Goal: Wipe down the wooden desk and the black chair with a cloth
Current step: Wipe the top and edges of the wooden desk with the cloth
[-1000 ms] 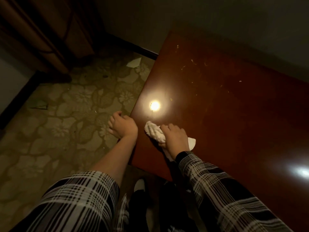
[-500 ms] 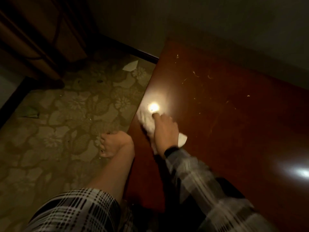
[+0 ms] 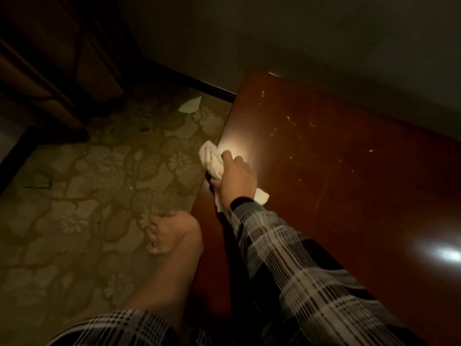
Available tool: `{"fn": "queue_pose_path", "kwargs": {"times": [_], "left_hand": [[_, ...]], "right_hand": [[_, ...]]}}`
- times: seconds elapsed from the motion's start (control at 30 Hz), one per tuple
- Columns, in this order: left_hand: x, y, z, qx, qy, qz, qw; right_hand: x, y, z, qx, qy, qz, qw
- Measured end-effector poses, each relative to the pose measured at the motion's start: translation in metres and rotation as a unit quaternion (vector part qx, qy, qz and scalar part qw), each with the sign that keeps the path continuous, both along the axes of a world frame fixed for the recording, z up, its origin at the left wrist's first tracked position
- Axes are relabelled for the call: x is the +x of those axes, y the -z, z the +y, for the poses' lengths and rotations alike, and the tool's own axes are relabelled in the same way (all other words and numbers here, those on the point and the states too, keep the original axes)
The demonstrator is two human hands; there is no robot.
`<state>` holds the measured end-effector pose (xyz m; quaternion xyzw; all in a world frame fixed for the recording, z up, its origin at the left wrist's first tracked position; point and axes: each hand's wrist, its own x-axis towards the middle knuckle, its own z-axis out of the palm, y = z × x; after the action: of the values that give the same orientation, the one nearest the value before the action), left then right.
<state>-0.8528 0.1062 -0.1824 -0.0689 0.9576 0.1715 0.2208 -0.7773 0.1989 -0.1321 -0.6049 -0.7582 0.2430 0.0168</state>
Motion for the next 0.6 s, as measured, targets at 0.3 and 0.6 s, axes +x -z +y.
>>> {"fn": "queue_pose_path", "kwargs": {"times": [0.3, 0.6], "left_hand": [[0.001, -0.008, 0.004, 0.003, 0.001, 0.003, 1.000], [0.003, -0.012, 0.005, 0.000, 0.009, 0.018, 1.000]], "right_hand": [[0.021, 0.005, -0.056, 0.017, -0.082, 0.000, 0.996], [-0.005, 0.004, 0.012, 0.046, -0.033, 0.022, 0.998]]}}
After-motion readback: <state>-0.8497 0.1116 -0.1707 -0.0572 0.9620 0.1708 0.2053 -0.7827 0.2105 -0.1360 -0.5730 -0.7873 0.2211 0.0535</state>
